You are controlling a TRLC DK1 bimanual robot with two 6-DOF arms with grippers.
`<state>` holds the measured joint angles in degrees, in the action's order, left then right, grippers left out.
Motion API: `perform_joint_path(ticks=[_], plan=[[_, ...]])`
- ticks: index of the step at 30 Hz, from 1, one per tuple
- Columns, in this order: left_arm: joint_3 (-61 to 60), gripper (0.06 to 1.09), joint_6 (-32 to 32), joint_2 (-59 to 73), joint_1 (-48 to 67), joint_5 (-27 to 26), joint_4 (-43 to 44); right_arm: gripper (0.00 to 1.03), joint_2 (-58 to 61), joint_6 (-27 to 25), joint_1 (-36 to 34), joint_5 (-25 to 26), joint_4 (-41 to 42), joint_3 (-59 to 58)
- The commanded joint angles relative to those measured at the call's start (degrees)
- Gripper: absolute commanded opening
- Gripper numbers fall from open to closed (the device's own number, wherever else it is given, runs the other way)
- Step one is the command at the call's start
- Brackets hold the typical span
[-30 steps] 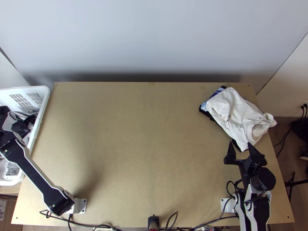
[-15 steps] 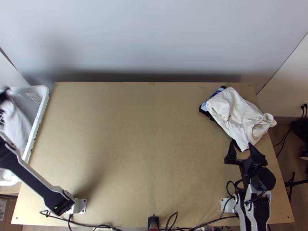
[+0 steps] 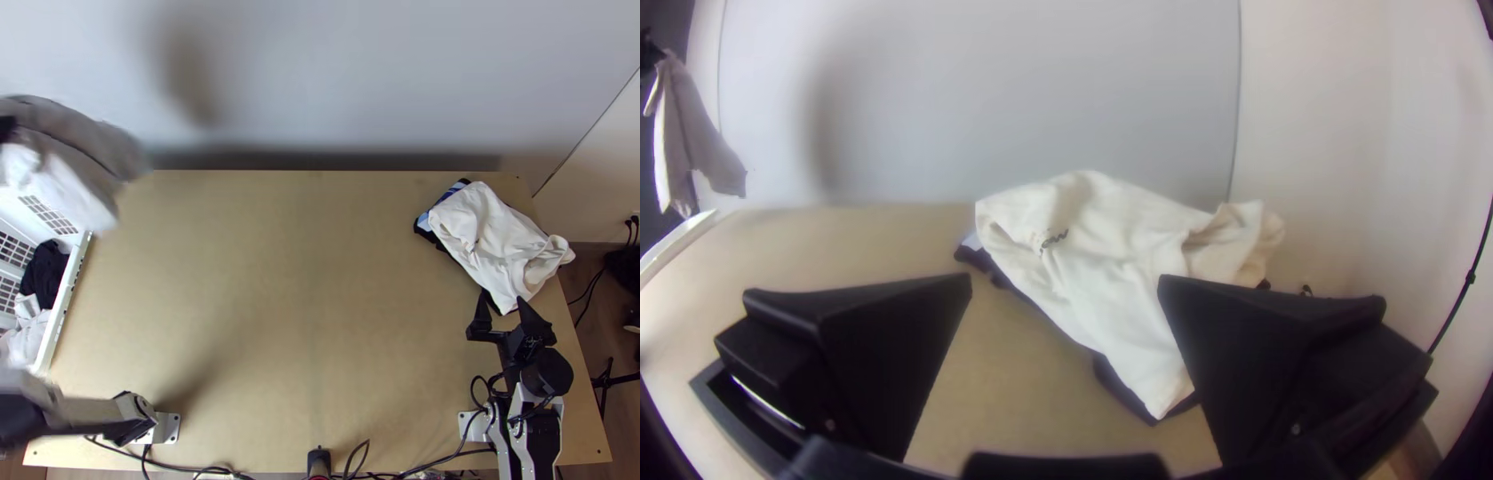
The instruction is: Fold the t-shirt
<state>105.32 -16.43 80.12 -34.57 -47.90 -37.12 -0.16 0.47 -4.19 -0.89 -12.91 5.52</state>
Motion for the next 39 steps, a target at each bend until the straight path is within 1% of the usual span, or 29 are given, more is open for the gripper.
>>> perform_joint_path(ticks=[1,3,4,6,8,10,14,18,20,23,29,31,36,38,39], plan=[[-28.2,0.09,0.3,-22.9,18.7,-2.2,7.1,0.98,0.0,0.1,-0.2,-0.1,0.2,0.1],[-34.6,0.09,0.0,-25.7,27.3,1.7,8.5,0.98,0.0,0.1,-0.6,-0.1,0.2,0.1],[-36.8,0.09,-0.4,-26.3,31.5,4.5,9.1,0.98,0.0,0.1,-0.7,-0.1,0.3,0.1],[-39.4,0.09,-0.4,-26.5,37.5,8.4,9.4,0.98,0.0,0.1,-1.1,-0.1,0.3,0.1],[-40.4,0.09,-0.7,-26.1,39.5,10.4,9.8,0.98,0.0,0.1,-1.4,-0.1,0.3,0.1],[-39.9,0.09,-1.2,-25.4,38.8,10.5,9.9,0.98,0.0,0.1,-1.7,-0.1,0.3,0.1],[-36.0,0.09,-1.2,-26.2,31.2,10.3,8.4,0.98,0.0,0.1,-1.8,-0.1,0.2,0.1],[-30.6,0.09,2.2,-29.1,18.1,8.0,6.2,0.98,0.0,0.1,-1.7,-0.1,0.0,0.0],[-29.9,0.09,5.6,-30.7,11.2,7.6,6.1,0.98,0.1,0.1,-1.7,-0.1,0.0,0.0],[-30.4,0.09,13.7,-32.7,1.8,7.6,5.0,0.98,0.0,0.1,-1.7,-0.1,-0.1,0.0],[-31.4,0.09,24.0,-33.9,-12.9,7.7,5.0,0.98,0.1,0.1,-1.7,-0.1,-0.1,0.0],[-33.5,0.09,27.4,-34.1,-14.4,7.7,5.6,0.98,0.0,0.1,-1.7,-0.1,-0.1,0.0],[-39.4,0.09,28.4,-34.9,-13.0,8.3,9.5,0.98,0.0,0.1,-1.7,-0.1,-0.1,0.0],[-43.7,0.09,27.8,-35.5,-8.0,9.8,11.0,0.98,0.0,0.1,-1.7,-0.1,-0.1,0.0],[-46.5,0.09,27.2,-35.6,-2.4,12.6,11.5,0.98,0.0,0.1,-1.8,-0.1,-0.1,0.0]])
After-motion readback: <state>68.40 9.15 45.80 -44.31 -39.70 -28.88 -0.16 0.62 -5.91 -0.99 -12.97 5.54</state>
